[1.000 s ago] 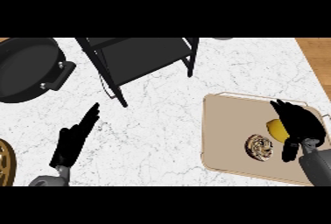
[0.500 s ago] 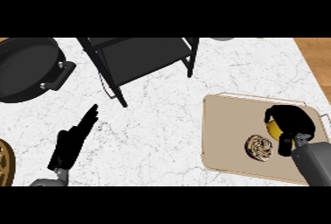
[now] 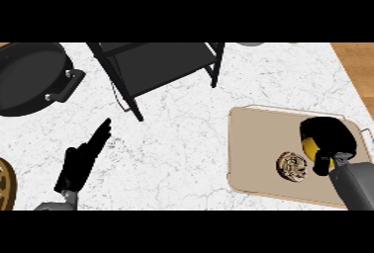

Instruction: Pick the lemon from the tray and place it in the tiered shelf

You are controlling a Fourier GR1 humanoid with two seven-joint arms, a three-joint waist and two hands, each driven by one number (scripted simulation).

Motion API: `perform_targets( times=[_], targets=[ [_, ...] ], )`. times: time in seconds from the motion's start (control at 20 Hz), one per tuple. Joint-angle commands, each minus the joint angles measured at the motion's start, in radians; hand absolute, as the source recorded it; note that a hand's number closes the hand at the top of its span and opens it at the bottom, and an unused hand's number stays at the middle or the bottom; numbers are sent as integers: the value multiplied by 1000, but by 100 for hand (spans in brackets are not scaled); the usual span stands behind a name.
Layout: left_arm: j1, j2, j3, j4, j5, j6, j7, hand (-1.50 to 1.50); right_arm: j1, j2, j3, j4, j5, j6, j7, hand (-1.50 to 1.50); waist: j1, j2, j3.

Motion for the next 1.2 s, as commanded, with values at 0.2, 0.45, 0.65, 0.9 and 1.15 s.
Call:
perform_targets(
  times=[0.2, 0.45, 0.65, 0.9, 1.15],
  targets=[
    [-2, -32, -17, 10, -34, 19, -13, 0, -98, 220, 59, -130, -22, 81, 116, 150, 9, 6, 8],
    [-30, -36, 7, 88, -38, 22, -59, 0, -166, 363, 70, -244, -75, 148, 203, 150, -5, 5, 8],
    [0, -26, 9, -10, -23, 13, 14, 0, -181, 372, 56, -418, -53, 166, 298, 150, -4, 1, 8],
    [-2, -41, -1, 8, -32, 14, 4, 0, -300, 370, -67, -546, -125, 174, 307, 150, -5, 2, 9],
    [-47, -21, 34, 26, -3, -13, 30, 0, -459, 451, -157, -535, -174, 128, 385, 150, 5, 6, 8]
  ],
)
